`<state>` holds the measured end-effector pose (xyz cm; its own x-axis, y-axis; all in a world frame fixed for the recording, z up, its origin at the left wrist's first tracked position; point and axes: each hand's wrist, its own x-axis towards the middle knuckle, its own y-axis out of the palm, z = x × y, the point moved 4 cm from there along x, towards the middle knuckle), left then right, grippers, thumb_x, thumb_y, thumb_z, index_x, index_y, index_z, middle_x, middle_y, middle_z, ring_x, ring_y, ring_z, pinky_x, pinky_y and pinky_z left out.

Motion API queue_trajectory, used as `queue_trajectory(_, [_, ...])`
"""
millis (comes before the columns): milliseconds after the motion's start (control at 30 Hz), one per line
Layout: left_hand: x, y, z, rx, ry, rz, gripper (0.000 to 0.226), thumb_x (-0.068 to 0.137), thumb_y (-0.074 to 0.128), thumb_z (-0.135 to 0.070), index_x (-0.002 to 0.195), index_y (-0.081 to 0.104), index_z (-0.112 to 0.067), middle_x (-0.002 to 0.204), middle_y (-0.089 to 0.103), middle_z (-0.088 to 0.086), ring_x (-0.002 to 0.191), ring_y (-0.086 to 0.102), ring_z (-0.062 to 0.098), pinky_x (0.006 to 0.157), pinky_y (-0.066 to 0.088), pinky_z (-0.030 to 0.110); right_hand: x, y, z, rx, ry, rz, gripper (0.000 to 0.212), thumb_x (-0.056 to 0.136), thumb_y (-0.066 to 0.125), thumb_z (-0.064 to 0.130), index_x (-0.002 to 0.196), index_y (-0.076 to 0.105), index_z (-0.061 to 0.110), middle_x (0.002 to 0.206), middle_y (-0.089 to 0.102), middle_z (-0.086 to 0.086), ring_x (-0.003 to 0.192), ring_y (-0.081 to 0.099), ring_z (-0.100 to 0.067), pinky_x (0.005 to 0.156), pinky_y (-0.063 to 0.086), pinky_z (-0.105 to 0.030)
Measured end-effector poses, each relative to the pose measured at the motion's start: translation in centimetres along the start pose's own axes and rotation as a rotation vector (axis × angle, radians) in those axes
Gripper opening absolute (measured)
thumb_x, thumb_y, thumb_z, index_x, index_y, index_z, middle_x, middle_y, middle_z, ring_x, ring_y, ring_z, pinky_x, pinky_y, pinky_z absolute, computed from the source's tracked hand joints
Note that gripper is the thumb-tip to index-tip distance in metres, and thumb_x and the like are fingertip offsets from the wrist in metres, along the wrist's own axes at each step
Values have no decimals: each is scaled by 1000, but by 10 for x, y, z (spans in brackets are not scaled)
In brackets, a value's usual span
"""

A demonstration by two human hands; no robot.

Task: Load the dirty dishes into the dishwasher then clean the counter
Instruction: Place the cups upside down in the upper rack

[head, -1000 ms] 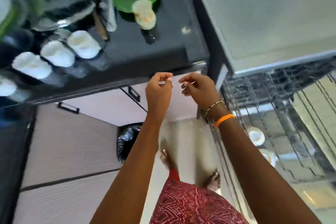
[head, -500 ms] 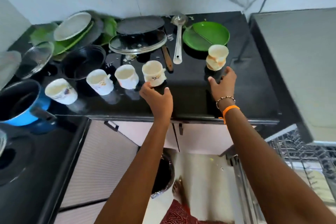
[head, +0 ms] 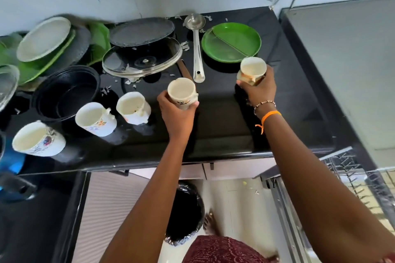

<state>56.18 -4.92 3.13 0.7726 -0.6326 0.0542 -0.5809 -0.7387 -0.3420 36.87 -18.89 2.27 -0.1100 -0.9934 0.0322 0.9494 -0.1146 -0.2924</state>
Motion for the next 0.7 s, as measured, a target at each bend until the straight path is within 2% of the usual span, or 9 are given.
queue_trajectory(67, [-4, 8, -4, -4, 43, 27, 71, 59, 86, -18, 115, 43, -12, 120, 52, 2, 106, 51, 12, 87, 40, 16, -12, -14, 0, 42, 2, -31, 70, 61, 83, 16, 121, 46, 12, 107, 58, 1, 93, 55, -10, 82, 46, -16])
queue_trajectory(133, [-11, 21, -11, -26, 68, 58, 69, 57, 86, -20, 111, 44, -15, 117, 50, 1, 104, 52, 12, 84, 45, 17, -26, -34, -2, 101, -12, -88, 70, 62, 83, 13, 119, 41, 12, 101, 55, 10, 87, 55, 0, 76, 43, -6])
queue_trajectory(200, [-22, 38, -21, -54, 103, 87, 68, 56, 86, -21, 109, 44, -17, 116, 47, 0, 104, 52, 14, 87, 50, 26, -40, -57, -6, 144, -45, -159, 68, 63, 82, 10, 114, 36, 14, 98, 50, 15, 81, 54, 12, 74, 43, -7])
queue_trajectory(267, [-38, 57, -35, -69, 168, 135, 69, 55, 86, -21, 109, 44, -17, 114, 46, 0, 104, 52, 16, 89, 50, 32, -55, -81, -12, 178, -62, -223, 67, 64, 81, 8, 109, 31, 16, 99, 48, 13, 80, 54, 15, 73, 45, -12])
queue_trajectory(467, [-114, 125, -82, -135, 442, 457, 70, 53, 85, -22, 108, 42, -29, 113, 47, -1, 102, 54, 19, 84, 51, 39, -98, -175, -43, 63, -183, -368, 70, 62, 78, 10, 109, 26, 12, 105, 37, 17, 91, 47, 20, 78, 39, -3])
queue_trajectory(500, [-130, 138, -88, -141, 480, 515, 70, 53, 86, -20, 108, 44, -29, 112, 48, 0, 101, 54, 19, 83, 51, 40, -104, -194, -52, 48, -189, -409, 69, 62, 76, 11, 109, 26, 13, 106, 36, 17, 92, 46, 17, 82, 39, -7])
queue_trajectory(567, [-164, 162, -99, -147, 523, 617, 69, 53, 86, -18, 111, 49, -20, 112, 48, 2, 100, 54, 19, 82, 51, 42, -115, -230, -71, 42, -171, -493, 65, 62, 75, 14, 106, 28, 21, 106, 38, 13, 96, 50, 0, 87, 43, -20])
queue_trajectory(700, [-246, 211, -124, -138, 630, 861, 71, 52, 85, -17, 115, 55, -9, 112, 46, 7, 102, 54, 16, 87, 52, 37, -142, -311, -108, 25, -116, -596, 65, 63, 73, 29, 105, 25, 41, 107, 40, -5, 98, 55, -34, 83, 50, -46])
